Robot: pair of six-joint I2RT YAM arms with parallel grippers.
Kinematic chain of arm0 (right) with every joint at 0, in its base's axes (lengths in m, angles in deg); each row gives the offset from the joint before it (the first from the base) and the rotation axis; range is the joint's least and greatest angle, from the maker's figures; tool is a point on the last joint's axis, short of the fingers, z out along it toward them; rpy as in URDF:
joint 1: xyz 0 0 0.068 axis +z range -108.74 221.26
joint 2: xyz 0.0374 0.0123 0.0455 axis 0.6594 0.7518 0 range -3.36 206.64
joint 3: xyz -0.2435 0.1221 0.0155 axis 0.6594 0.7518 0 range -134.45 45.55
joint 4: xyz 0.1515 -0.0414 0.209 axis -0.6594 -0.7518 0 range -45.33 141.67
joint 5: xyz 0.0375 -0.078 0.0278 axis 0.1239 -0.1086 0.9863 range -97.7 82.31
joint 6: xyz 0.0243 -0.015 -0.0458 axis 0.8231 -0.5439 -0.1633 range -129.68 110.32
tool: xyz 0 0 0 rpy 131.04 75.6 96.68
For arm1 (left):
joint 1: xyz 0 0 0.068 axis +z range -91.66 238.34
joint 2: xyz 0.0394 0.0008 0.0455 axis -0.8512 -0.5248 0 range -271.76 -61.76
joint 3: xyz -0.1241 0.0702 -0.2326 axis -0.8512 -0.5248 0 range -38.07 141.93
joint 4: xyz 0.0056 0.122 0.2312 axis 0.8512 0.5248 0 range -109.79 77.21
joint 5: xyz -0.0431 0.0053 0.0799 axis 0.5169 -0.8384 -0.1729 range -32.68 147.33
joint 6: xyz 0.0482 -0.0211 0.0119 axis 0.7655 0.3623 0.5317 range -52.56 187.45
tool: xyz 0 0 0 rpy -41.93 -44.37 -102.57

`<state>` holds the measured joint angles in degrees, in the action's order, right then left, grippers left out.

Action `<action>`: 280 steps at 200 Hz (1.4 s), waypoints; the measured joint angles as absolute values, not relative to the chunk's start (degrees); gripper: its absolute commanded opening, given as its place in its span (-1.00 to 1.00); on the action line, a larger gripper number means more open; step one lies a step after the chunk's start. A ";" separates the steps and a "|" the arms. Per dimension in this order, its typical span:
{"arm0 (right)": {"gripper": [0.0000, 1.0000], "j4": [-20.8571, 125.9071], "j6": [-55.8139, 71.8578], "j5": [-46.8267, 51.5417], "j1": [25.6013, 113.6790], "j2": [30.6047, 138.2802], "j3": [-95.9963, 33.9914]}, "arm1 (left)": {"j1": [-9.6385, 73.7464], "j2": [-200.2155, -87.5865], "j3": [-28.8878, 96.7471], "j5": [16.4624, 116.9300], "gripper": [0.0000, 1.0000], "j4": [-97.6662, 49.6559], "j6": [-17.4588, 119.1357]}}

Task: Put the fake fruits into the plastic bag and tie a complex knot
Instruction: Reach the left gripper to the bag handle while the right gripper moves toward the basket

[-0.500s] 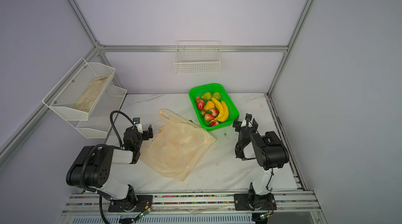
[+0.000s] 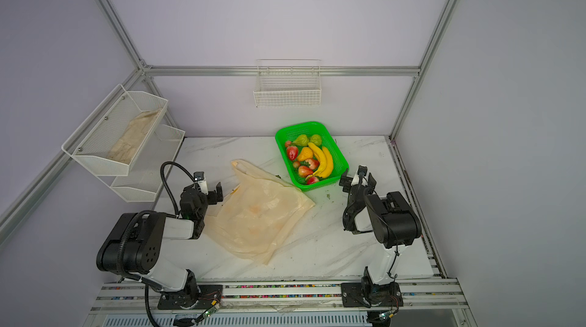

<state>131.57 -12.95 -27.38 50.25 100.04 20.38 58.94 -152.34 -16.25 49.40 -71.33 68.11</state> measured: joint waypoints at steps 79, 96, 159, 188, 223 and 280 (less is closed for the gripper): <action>0.95 131.57 -12.95 -27.38 50.25 100.04 20.38 | 58.94 -152.34 -16.25 49.42 0.99 -71.33 68.11; 0.95 131.57 -12.95 -27.38 50.25 100.04 20.38 | 58.94 -152.34 -16.25 49.42 0.99 -71.33 68.11; 0.95 119.35 -9.45 -34.11 50.58 82.46 20.32 | 58.92 -140.34 -15.85 45.36 0.99 -60.17 65.49; 0.91 106.07 -3.66 -34.11 50.64 67.32 15.14 | 59.14 -131.58 -8.92 44.33 0.99 -43.20 57.88; 0.91 91.51 1.48 -23.95 57.09 65.09 4.03 | 56.78 -131.19 -2.74 56.55 0.99 -30.29 50.12; 0.91 74.40 4.15 -7.20 68.35 69.63 -2.92 | 54.18 -140.67 6.27 61.25 0.86 -8.12 49.27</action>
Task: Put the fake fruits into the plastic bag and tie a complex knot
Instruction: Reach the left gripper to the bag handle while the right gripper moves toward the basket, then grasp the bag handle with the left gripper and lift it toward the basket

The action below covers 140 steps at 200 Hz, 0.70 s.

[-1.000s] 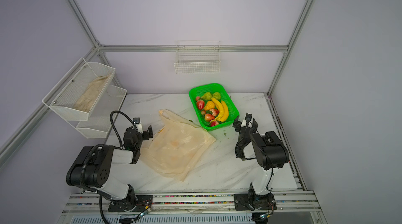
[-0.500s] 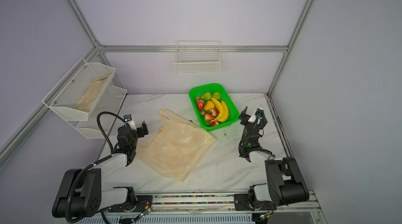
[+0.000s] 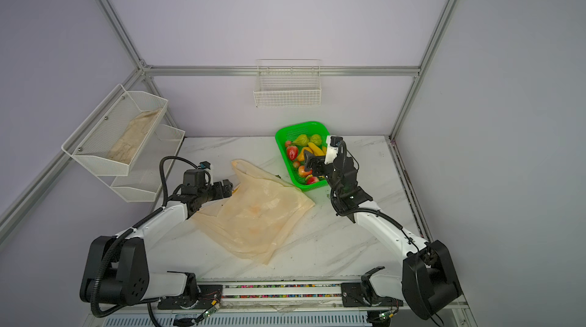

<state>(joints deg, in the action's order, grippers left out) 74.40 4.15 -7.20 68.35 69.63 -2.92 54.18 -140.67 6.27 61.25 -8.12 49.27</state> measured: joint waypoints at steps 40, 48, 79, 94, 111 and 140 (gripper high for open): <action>0.91 74.07 6.97 -1.96 69.70 69.61 0.84 | 53.83 -143.47 8.10 65.71 0.57 -0.45 50.65; 0.91 74.20 7.49 -1.30 69.81 69.65 1.67 | 53.52 -144.19 8.45 66.01 0.50 0.25 50.98; 0.91 74.61 8.32 0.32 69.92 70.62 3.36 | 52.02 -145.55 9.04 66.14 0.37 3.42 52.05; 0.92 74.85 8.34 0.82 69.92 70.81 3.64 | 51.88 -146.75 9.92 66.10 0.20 4.64 52.24; 0.92 75.20 8.50 1.17 69.92 70.83 3.99 | 51.88 -148.15 10.86 66.38 0.11 5.25 52.64; 0.92 75.29 8.50 1.34 69.92 70.86 4.21 | 51.60 -150.03 11.73 67.54 -0.14 5.82 53.47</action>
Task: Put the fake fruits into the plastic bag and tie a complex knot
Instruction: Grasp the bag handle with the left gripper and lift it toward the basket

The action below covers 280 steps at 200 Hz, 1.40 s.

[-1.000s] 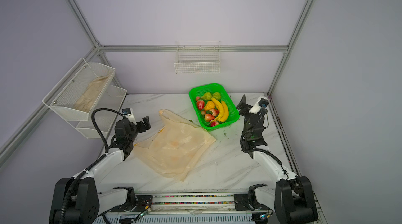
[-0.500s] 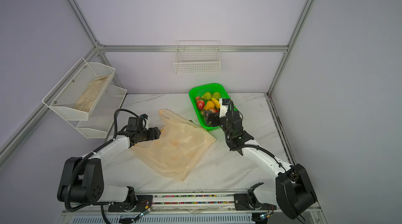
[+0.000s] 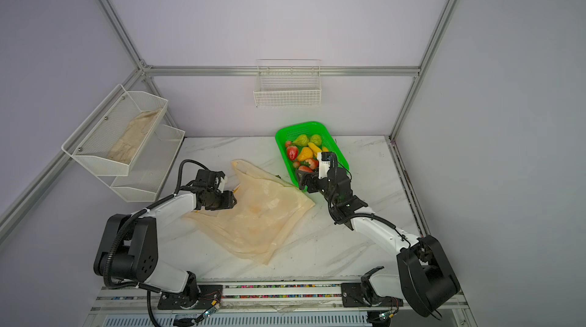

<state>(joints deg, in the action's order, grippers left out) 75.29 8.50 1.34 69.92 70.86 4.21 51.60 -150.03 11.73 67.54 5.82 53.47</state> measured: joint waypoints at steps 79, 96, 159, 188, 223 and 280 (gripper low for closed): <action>0.93 75.20 8.45 1.32 69.92 70.49 4.21 | 51.45 -153.46 14.31 69.40 -1.00 7.13 55.24; 0.93 74.44 8.02 0.56 69.92 69.33 4.21 | 51.43 -150.38 14.68 67.56 -1.00 7.98 54.87; 0.93 69.54 5.37 -5.52 69.92 61.72 1.06 | 45.00 -126.84 35.05 41.60 -1.00 15.04 58.60; 0.93 68.76 4.89 -7.36 69.92 61.20 -1.06 | 35.69 -125.29 44.52 35.81 -1.00 15.48 63.06; 0.93 66.66 4.58 -9.06 69.92 61.61 -2.48 | 29.92 -130.18 44.89 37.34 -1.00 17.47 65.60; 0.93 64.10 4.37 -11.29 69.92 61.48 -3.07 | 20.45 -148.91 38.29 39.63 -1.00 23.11 68.77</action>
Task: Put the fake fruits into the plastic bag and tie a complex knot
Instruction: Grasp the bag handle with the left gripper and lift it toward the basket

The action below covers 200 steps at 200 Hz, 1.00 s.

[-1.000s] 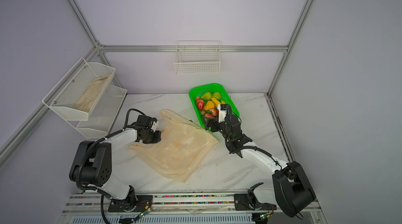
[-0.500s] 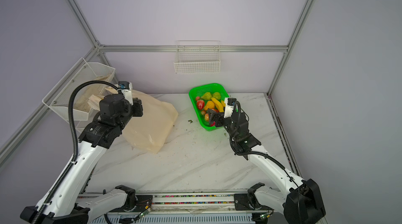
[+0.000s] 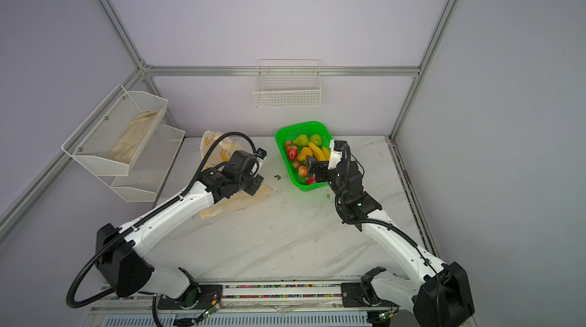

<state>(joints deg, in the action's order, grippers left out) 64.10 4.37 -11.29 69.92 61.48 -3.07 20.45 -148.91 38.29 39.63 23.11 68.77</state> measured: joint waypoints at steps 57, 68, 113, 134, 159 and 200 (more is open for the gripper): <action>0.93 62.44 4.02 -11.36 69.92 61.96 -3.07 | 16.96 -152.58 44.95 22.39 -1.00 37.38 71.98; 0.93 62.46 3.97 -11.31 69.92 61.98 -3.07 | 16.98 -152.37 47.53 17.62 -1.00 38.54 74.06; 0.88 62.68 3.97 -6.72 69.92 66.07 -3.09 | 17.24 -149.07 55.23 8.51 -1.00 39.74 80.92; 0.87 62.07 3.91 -4.62 69.92 68.28 -3.09 | 18.12 -146.31 55.31 11.13 -1.00 38.91 77.75; 0.84 61.65 3.67 -0.60 69.92 69.13 -3.11 | 20.06 -143.47 53.21 15.96 -1.00 32.44 69.55; 0.80 59.79 0.80 8.49 71.78 68.69 -3.18 | 21.09 -142.31 47.40 18.23 -1.00 26.45 58.34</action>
<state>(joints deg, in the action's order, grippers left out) 59.79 0.80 8.49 71.78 68.69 -3.18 21.09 -142.31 47.40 18.23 26.45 58.34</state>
